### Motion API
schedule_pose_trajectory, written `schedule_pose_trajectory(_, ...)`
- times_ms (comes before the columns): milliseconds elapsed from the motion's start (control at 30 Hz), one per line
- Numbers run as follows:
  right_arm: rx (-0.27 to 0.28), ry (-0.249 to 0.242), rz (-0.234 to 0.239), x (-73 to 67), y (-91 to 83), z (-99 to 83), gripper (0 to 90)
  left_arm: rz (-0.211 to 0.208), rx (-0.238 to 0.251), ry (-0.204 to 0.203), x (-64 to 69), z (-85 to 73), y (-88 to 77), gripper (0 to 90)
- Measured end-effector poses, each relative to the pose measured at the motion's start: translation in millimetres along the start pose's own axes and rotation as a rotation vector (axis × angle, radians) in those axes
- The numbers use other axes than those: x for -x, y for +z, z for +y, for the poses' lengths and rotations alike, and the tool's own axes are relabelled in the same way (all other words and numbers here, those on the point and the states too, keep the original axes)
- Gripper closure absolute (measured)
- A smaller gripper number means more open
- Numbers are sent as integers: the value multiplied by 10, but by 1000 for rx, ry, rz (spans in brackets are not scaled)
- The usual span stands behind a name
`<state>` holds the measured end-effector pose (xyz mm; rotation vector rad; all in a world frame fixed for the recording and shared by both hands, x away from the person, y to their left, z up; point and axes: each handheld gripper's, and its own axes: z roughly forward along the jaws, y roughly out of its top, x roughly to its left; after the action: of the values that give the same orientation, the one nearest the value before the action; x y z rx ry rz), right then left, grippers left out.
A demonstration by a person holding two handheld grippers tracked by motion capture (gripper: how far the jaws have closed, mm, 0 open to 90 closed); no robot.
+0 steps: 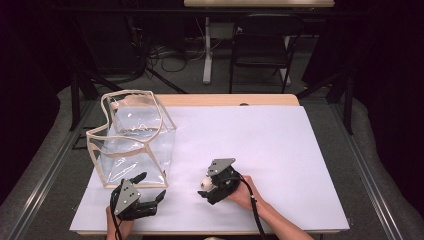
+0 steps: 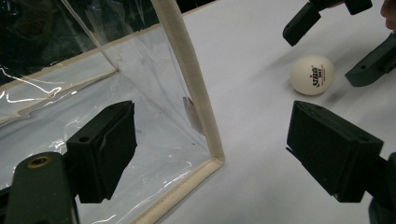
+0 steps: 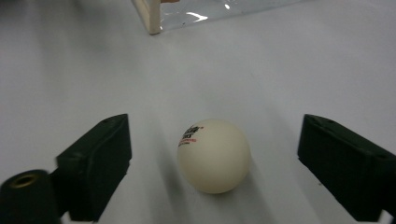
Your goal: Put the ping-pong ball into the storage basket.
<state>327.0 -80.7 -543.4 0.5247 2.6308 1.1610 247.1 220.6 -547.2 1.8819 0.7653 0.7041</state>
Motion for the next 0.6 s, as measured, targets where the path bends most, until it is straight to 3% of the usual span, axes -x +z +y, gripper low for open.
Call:
schedule_pose_trajectory(500, -42, -8, -33, -32, 39, -38, 388, -6, -3, 2, 6, 2, 7, 160)
schedule_pose_trajectory(600, -45, -3, -43, -26, 35, -40, 473, -6, -4, 5, 5, 3, 8, 161)
